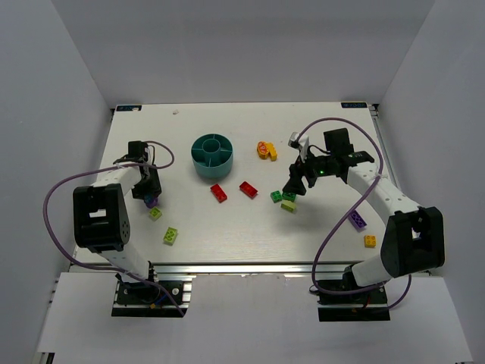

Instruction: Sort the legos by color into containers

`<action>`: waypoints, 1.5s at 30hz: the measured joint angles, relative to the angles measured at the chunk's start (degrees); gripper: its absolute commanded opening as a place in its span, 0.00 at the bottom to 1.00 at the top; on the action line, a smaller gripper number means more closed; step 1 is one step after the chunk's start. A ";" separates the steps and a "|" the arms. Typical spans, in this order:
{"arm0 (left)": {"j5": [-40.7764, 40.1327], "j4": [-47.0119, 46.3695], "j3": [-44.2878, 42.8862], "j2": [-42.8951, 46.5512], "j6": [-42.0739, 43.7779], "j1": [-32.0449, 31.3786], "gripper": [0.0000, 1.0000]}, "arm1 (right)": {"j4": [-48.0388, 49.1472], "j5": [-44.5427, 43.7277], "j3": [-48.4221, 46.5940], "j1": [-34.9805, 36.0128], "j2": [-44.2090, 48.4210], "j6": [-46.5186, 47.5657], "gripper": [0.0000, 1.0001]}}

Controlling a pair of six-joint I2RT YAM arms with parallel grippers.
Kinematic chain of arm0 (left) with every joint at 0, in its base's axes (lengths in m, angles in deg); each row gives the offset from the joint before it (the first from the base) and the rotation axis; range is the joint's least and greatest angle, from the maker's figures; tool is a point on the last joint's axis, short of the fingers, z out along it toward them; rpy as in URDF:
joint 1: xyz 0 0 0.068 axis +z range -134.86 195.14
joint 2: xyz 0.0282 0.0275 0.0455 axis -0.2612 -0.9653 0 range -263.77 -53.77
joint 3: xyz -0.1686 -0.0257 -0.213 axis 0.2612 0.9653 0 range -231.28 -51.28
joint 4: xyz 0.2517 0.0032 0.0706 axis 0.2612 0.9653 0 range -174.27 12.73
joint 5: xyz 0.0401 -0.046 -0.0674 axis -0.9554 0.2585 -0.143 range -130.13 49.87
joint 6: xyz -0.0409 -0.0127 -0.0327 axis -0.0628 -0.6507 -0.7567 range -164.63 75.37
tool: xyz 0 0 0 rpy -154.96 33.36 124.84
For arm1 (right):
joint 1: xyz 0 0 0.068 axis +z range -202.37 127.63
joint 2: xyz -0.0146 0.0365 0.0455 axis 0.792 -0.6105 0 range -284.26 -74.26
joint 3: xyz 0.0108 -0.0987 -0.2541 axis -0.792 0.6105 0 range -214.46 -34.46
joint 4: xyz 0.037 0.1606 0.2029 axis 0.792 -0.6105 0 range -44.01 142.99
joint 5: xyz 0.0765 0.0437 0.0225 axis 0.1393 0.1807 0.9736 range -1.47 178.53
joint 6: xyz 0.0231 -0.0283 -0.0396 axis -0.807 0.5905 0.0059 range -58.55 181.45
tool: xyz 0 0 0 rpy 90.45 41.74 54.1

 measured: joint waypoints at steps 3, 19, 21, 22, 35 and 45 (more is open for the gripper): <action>0.13 0.00 -0.02 0.00 0.09 0.00 0.49 | 0.00 0.00 -0.11 0.00 -0.09 0.02 0.75; 13.84 -10.01 0.76 15.34 -14.49 -3.32 0.17 | -0.15 -0.17 -0.11 0.00 -0.07 0.09 0.66; 15.89 -16.41 2.10 19.54 -17.84 -5.99 0.15 | -0.13 -0.15 -0.11 0.00 -0.07 0.09 0.59; 16.87 -19.93 2.99 21.05 -19.30 -7.65 0.13 | -0.13 -0.11 -0.11 0.00 -0.07 0.11 0.51; 23.04 -50.23 9.90 15.98 -23.58 -15.17 0.10 | -0.98 1.16 -0.87 0.00 0.20 0.39 0.33; 24.28 -62.40 15.41 14.69 -19.47 -15.39 0.13 | -0.98 1.09 -0.87 0.00 0.26 0.37 0.36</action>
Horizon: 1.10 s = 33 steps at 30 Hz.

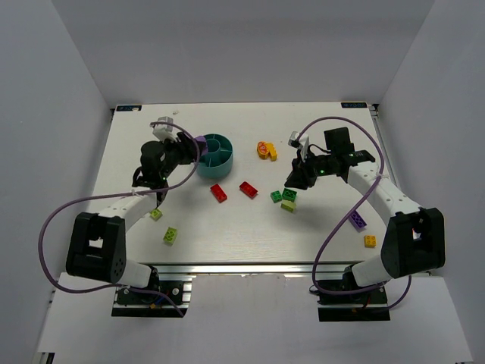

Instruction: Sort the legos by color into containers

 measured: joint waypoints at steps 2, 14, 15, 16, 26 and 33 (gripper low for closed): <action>0.20 -2.60 2.19 -0.24 0.52 0.00 0.13 | 0.00 0.00 0.00 0.00 0.00 0.02 0.37; 2.62 -16.41 5.09 -7.06 1.81 0.28 0.15 | -0.04 -0.15 0.00 -0.02 0.00 0.94 0.39; 3.04 -16.96 5.09 -7.80 1.79 0.52 0.16 | -0.04 -0.24 0.00 -0.02 0.00 1.05 0.39; 3.43 -17.42 5.09 -8.46 1.81 0.72 0.16 | -0.04 -0.31 0.00 -0.02 0.00 1.11 0.40; 6.03 -19.26 4.98 -10.19 1.79 3.74 0.22 | -0.09 -0.50 0.00 -0.46 0.00 1.36 0.41; 7.56 -21.31 4.33 -13.16 1.20 3.80 0.36 | -0.48 -0.70 -0.37 -0.46 0.00 1.49 0.43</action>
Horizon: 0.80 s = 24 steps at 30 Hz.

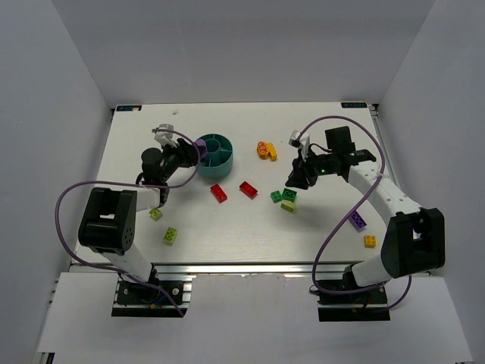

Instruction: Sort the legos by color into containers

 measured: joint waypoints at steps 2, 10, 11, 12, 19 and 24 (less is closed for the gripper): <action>0.15 -0.39 0.00 -0.44 -0.26 0.00 0.45 | 0.02 -0.02 -0.15 0.00 0.00 0.02 0.43; 0.04 -1.31 0.00 -0.48 -0.35 0.07 0.72 | -0.02 -0.20 -0.15 -0.22 0.00 0.15 0.49; 0.04 -1.07 0.00 -0.48 -0.24 0.11 0.72 | -0.02 -0.20 -0.15 -0.26 0.00 0.26 0.50; 0.00 -0.96 0.00 -0.48 -0.26 0.20 0.71 | -0.02 -0.20 -0.15 -0.26 0.00 0.33 0.50; -1.31 1.05 0.00 1.44 -0.31 0.81 0.61 | -0.48 -0.22 -0.15 -0.26 0.00 0.70 0.51; -4.17 9.64 -2.10 9.03 -0.63 2.19 0.20 | -0.07 -1.64 -0.15 -0.37 0.00 -0.98 0.65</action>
